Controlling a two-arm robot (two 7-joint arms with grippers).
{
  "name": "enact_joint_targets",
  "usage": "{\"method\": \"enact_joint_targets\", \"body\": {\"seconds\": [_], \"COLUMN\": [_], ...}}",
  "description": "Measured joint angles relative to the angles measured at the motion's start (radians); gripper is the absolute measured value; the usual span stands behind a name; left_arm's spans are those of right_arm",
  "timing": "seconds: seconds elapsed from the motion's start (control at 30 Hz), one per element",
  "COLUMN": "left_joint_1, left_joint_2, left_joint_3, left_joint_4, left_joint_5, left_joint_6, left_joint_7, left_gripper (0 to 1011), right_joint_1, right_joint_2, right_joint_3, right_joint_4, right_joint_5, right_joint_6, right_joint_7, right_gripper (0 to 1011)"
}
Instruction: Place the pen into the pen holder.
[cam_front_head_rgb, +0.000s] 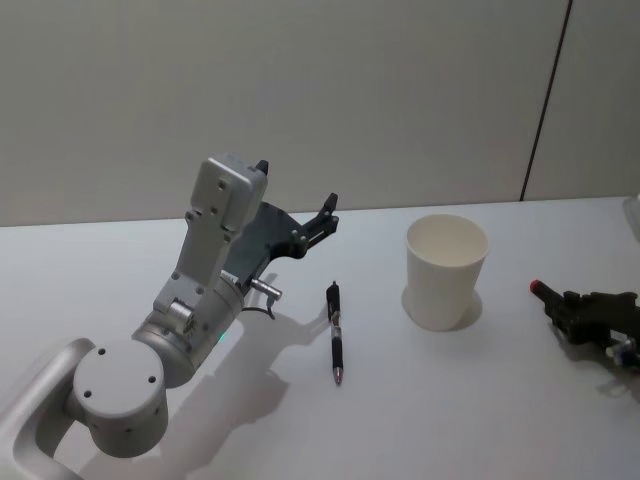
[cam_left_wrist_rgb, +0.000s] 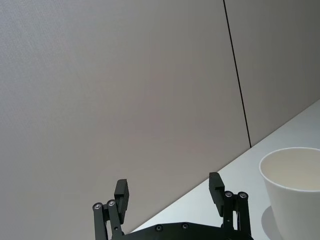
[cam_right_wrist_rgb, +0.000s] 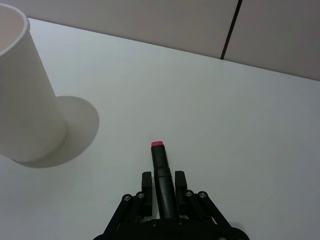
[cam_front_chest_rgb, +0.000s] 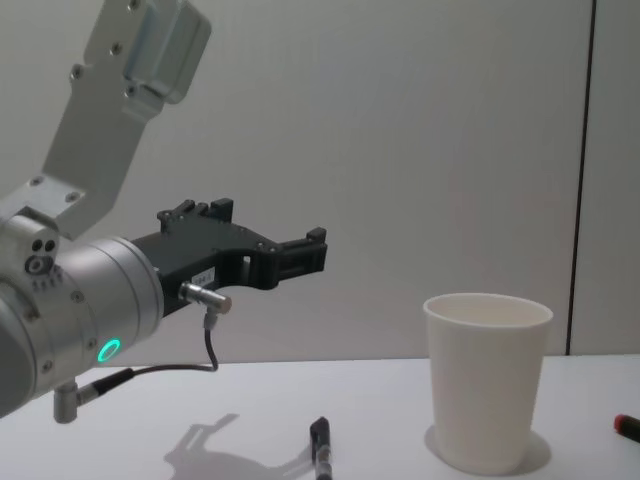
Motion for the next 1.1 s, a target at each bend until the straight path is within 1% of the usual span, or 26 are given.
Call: {"method": "enact_joint_targets", "body": {"seconds": [0.4, 1.1], "left_joint_1": [0.000, 0.000], "left_joint_2": [0.000, 0.000], "left_joint_3": [0.000, 0.000], "left_joint_4": [0.000, 0.000], "left_joint_5": [0.000, 0.000], "left_joint_6": [0.000, 0.000], "left_joint_7": [0.000, 0.000], "left_gripper": [1001, 1001], "right_joint_1": [0.000, 0.000], "right_joint_2": [0.000, 0.000], "right_joint_3": [0.000, 0.000], "right_joint_4": [0.000, 0.000], "right_joint_5": [0.000, 0.000], "right_joint_6": [0.001, 0.001], "right_joint_7": [0.000, 0.000], "right_gripper": [196, 185]}}
